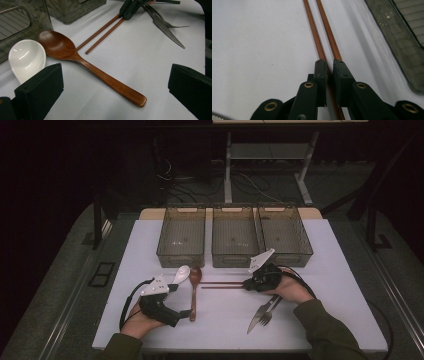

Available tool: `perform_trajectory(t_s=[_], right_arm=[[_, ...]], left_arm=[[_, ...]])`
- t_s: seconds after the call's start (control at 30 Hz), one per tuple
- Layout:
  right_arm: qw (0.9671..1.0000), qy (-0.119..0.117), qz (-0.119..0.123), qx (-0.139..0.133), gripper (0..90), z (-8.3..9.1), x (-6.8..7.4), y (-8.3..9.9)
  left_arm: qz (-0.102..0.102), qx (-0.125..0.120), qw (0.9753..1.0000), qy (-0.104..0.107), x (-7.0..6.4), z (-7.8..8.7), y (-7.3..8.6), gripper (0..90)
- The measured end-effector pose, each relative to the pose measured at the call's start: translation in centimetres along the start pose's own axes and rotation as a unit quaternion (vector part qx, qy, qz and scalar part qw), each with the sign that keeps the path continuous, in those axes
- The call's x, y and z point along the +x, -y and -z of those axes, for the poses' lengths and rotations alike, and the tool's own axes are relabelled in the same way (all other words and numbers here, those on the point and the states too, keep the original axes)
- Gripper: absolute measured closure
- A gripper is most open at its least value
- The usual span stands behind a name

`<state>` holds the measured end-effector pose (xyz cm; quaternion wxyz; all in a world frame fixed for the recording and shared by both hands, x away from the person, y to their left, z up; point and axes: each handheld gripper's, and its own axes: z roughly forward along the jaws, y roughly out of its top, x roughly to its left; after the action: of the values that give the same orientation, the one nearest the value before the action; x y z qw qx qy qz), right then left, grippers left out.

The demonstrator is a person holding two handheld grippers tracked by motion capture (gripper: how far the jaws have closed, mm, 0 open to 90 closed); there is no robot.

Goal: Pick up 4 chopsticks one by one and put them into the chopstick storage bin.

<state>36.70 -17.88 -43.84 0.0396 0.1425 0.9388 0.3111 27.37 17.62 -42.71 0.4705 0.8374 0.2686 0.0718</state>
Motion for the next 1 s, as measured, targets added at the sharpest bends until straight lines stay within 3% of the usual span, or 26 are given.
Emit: perform_trajectory(t_s=[0.57,0.77,1.0], right_arm=[[0.9998,-0.005,-0.016,-0.008,83.1,-0.9,0.9,-1.0],[0.9998,-0.001,-0.013,-0.018,79.5,0.5,0.9,-0.5],[0.9998,0.004,-0.015,-0.008,78.8,1.4,0.9,0.9]], left_arm=[[-0.002,-0.001,1.0000,0.000,0.0,0.1,0.0,0.0],[-0.002,-0.002,1.0000,0.000,0.0,0.1,0.0,0.0],[-0.001,-0.001,1.0000,0.001,0.0,0.0,0.0,0.0]])
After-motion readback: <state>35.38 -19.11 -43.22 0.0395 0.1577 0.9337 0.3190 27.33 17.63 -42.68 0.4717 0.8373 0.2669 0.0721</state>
